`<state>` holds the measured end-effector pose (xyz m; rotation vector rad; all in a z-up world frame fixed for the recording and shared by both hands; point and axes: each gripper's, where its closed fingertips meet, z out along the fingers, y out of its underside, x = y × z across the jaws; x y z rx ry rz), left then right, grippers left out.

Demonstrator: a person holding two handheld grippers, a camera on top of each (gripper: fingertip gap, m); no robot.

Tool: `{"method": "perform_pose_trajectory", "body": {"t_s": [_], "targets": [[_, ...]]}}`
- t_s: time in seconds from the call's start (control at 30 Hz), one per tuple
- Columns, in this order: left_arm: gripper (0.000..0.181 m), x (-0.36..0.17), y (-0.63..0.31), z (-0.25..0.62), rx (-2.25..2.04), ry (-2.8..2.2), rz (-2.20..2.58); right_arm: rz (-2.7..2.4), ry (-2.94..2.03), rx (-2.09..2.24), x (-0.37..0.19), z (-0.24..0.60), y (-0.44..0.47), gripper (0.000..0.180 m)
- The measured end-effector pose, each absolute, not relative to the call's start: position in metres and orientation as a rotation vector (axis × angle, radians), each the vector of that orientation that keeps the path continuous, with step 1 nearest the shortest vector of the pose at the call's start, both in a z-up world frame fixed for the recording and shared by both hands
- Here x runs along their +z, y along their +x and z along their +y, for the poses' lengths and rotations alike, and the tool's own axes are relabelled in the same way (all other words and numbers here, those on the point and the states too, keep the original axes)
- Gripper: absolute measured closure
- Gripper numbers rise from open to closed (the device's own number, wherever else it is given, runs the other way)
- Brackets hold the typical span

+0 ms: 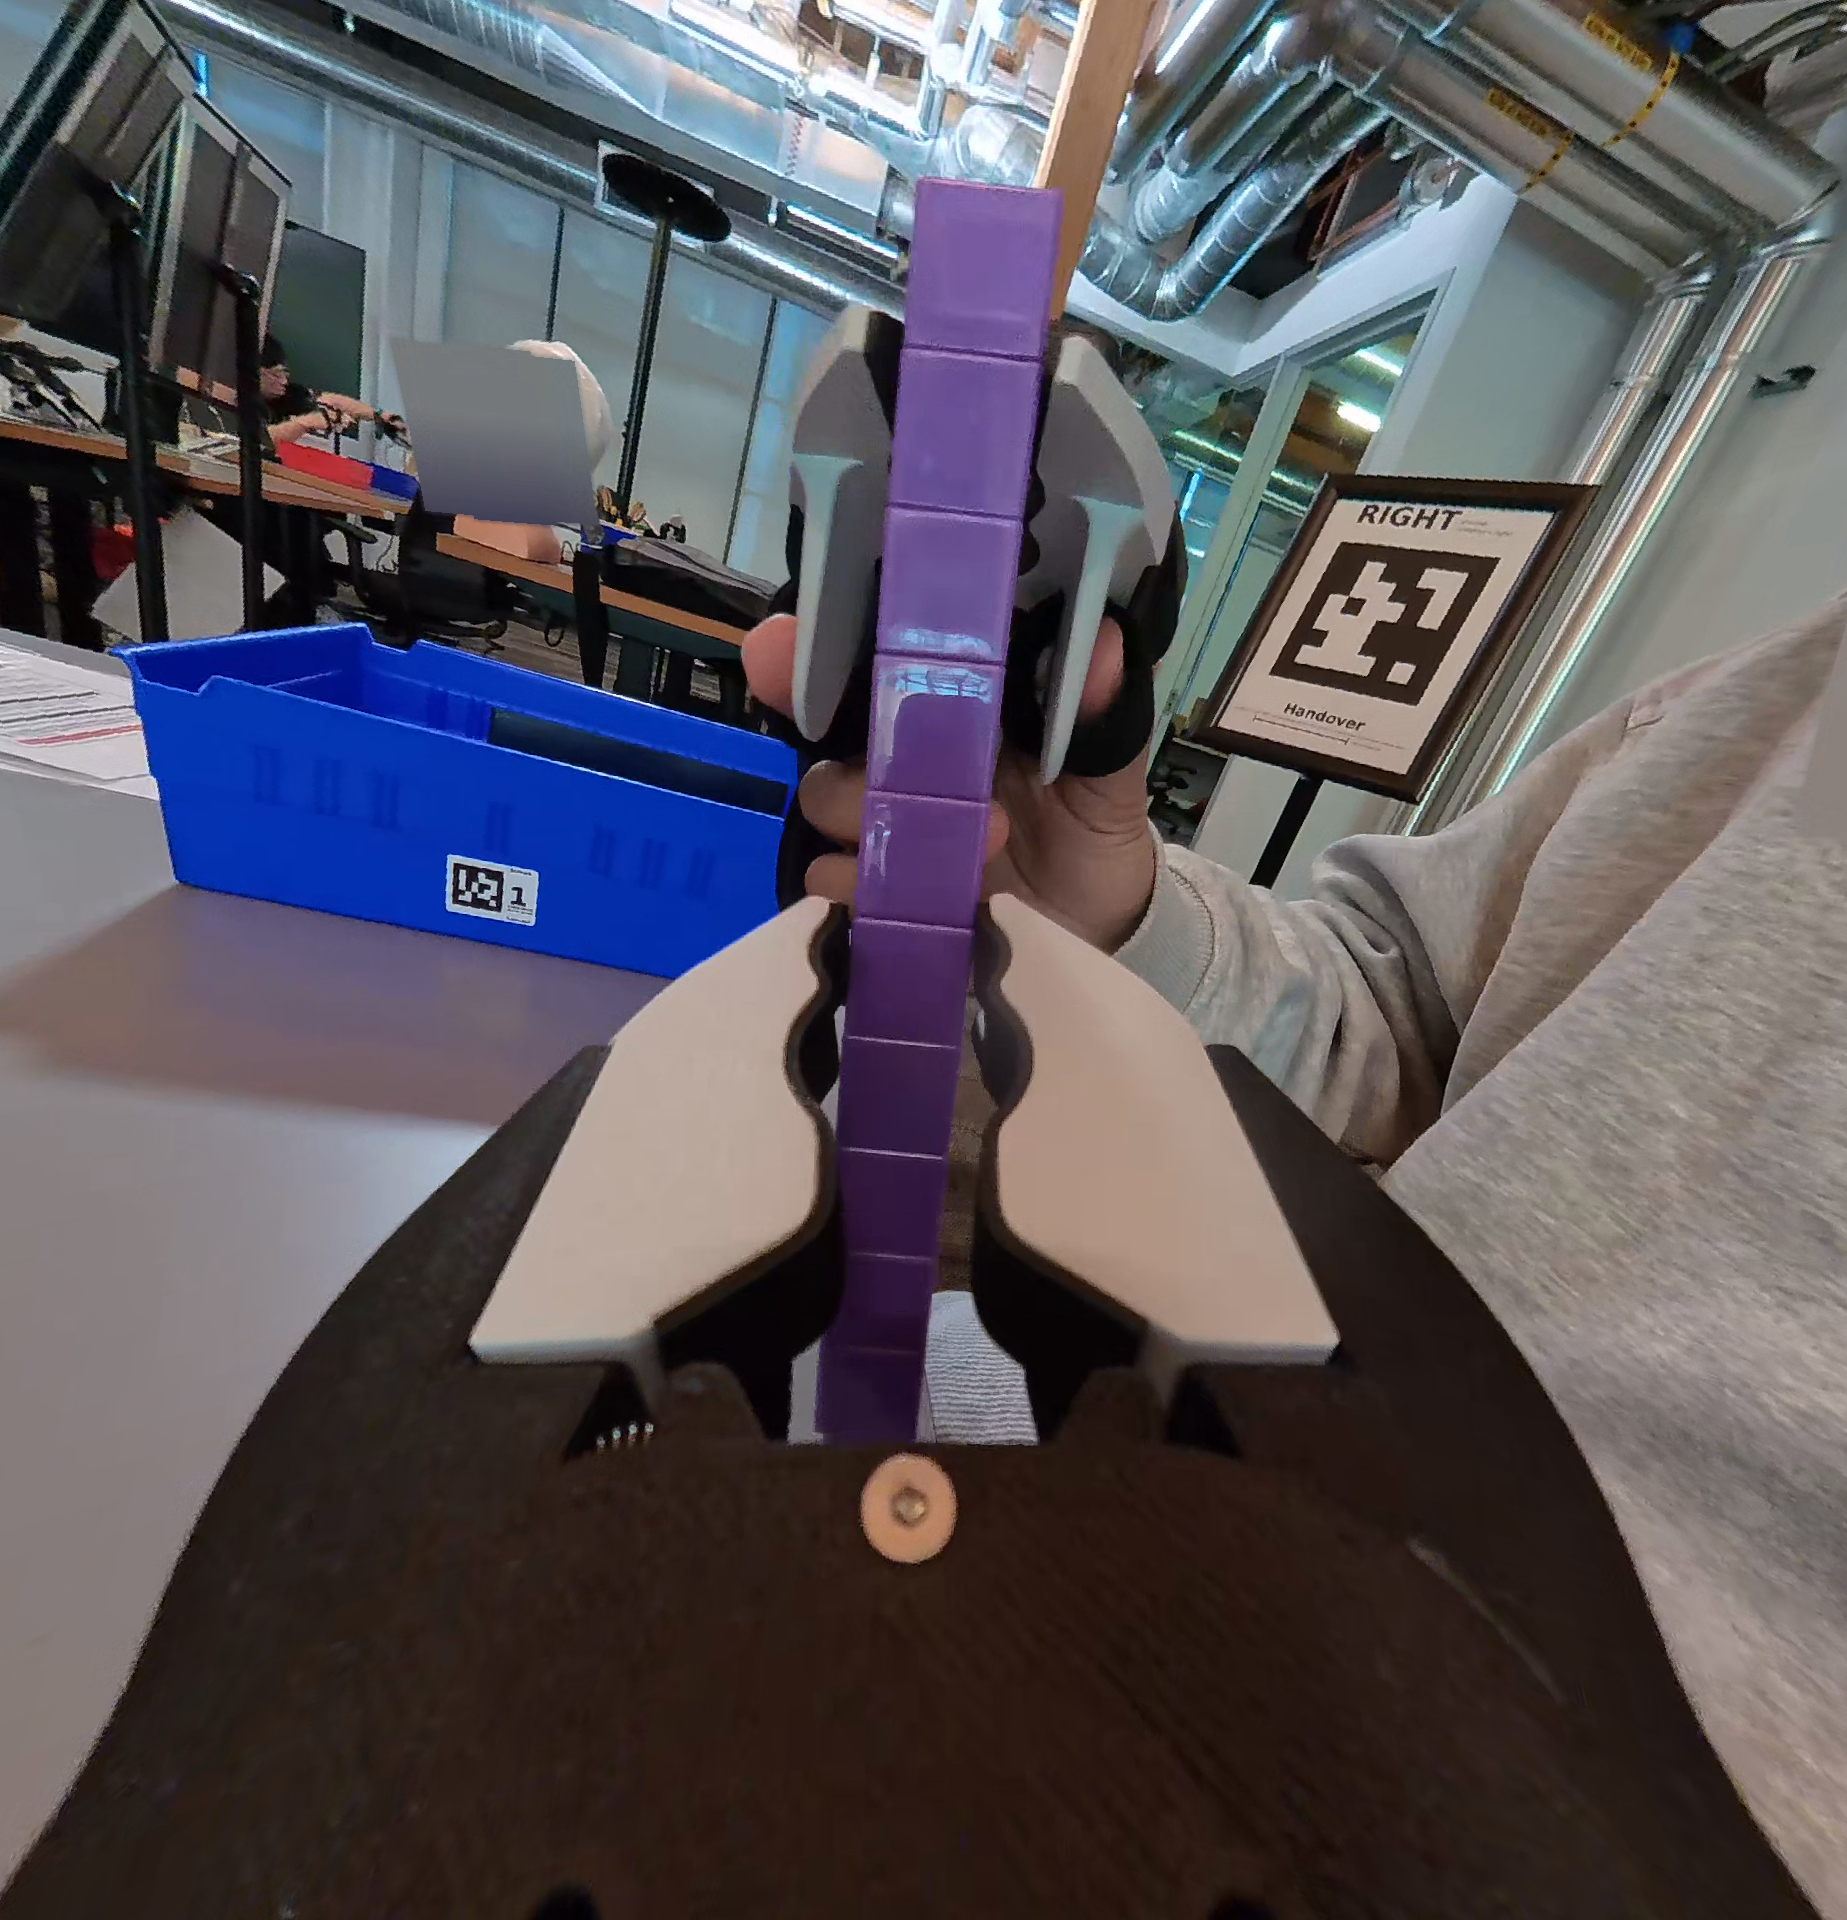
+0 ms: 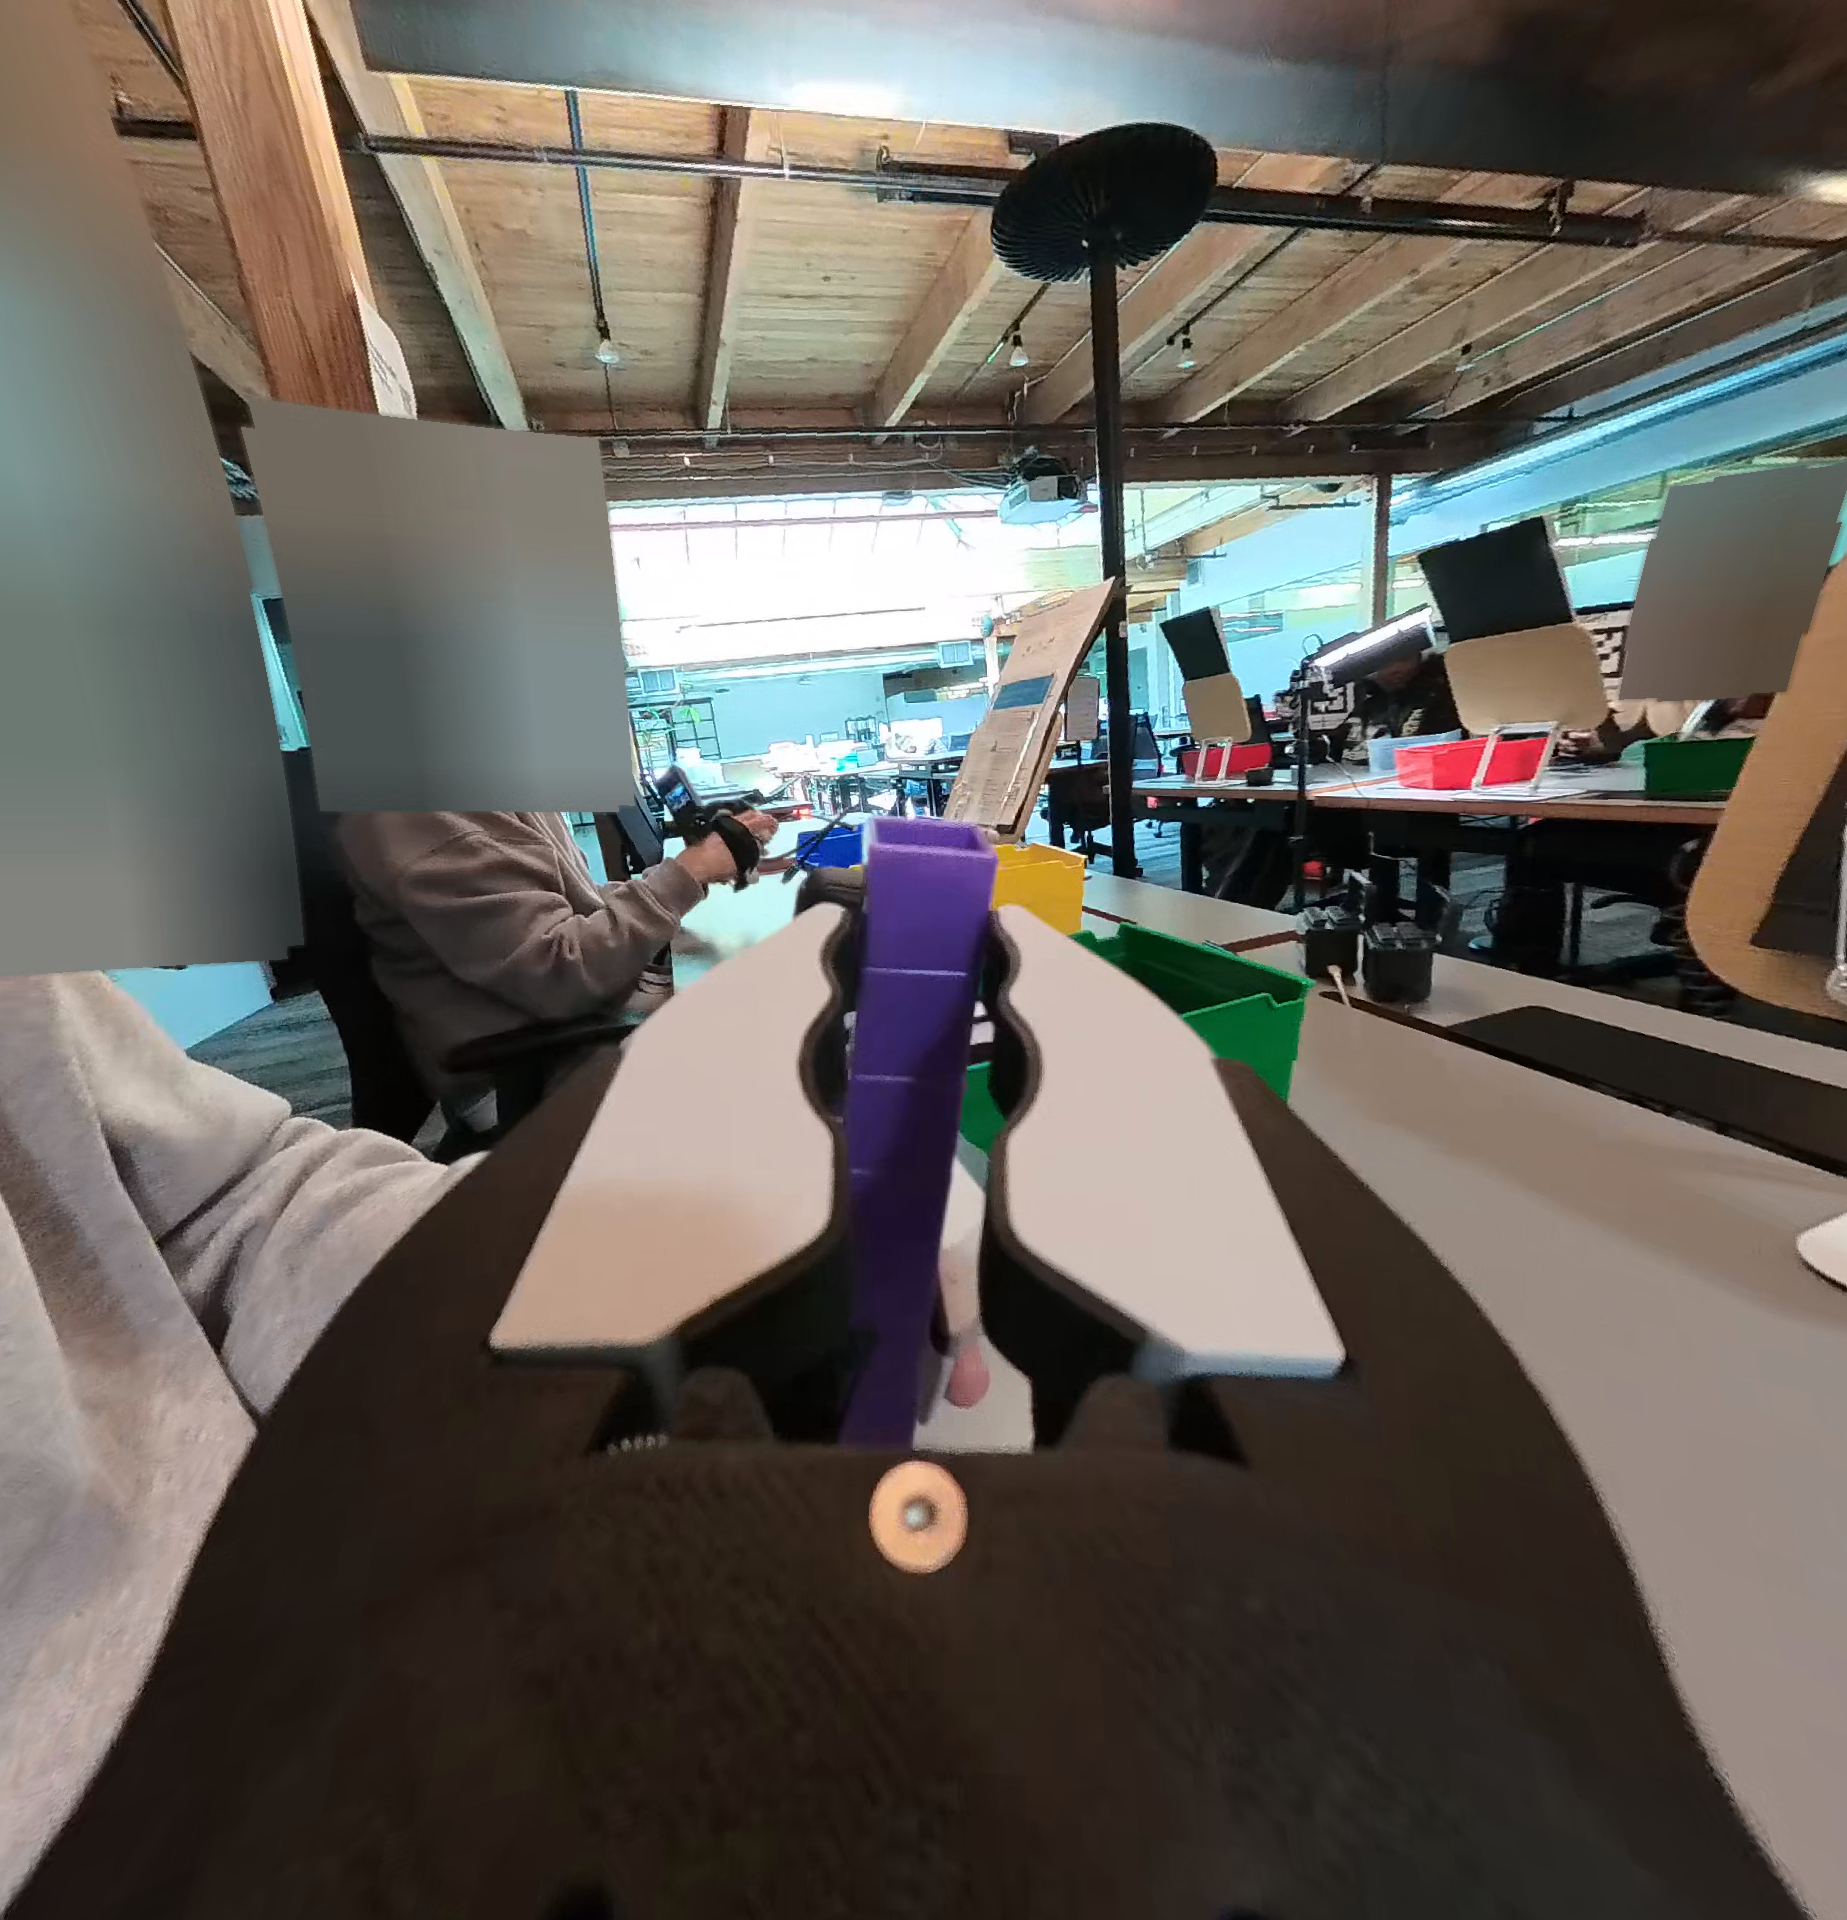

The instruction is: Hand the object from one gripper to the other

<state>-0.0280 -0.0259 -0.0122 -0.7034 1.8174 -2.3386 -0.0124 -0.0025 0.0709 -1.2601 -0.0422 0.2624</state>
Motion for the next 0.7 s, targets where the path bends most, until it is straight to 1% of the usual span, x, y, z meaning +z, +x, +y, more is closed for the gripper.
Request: {"method": "perform_pose_trajectory", "body": {"t_s": [0.13,0.3,0.37,0.47,0.5,0.63,0.7], "targets": [[0.139,-0.006,-0.026,-0.019,-2.430,-0.745,1.754,-0.093,-1.300,0.211,0.070,-0.002,-0.016,0.157],[0.136,-0.001,-0.026,-0.008,-2.492,-0.809,1.725,-0.089,-1.305,0.145,0.076,-0.007,-0.009,0.157],[0.137,-0.004,-0.017,-0.002,-2.351,-0.864,1.689,-0.026,-1.300,0.100,0.079,-0.009,0.001,0.157],[0.139,-0.022,0.005,0.014,-1.956,-1.007,1.651,0.113,-1.288,0.023,0.080,-0.012,0.018,0.157],[0.139,-0.025,0.007,0.016,-1.883,-1.026,1.637,0.160,-1.284,0.005,0.079,-0.011,0.022,0.157],[0.130,-0.031,0.008,0.002,-1.826,-1.072,1.642,0.310,-1.289,-0.130,0.077,-0.005,0.031,0.157],[0.129,-0.029,0.004,-0.010,-1.836,-1.036,1.656,0.338,-1.313,-0.243,0.076,-0.003,0.033,0.157]]}}
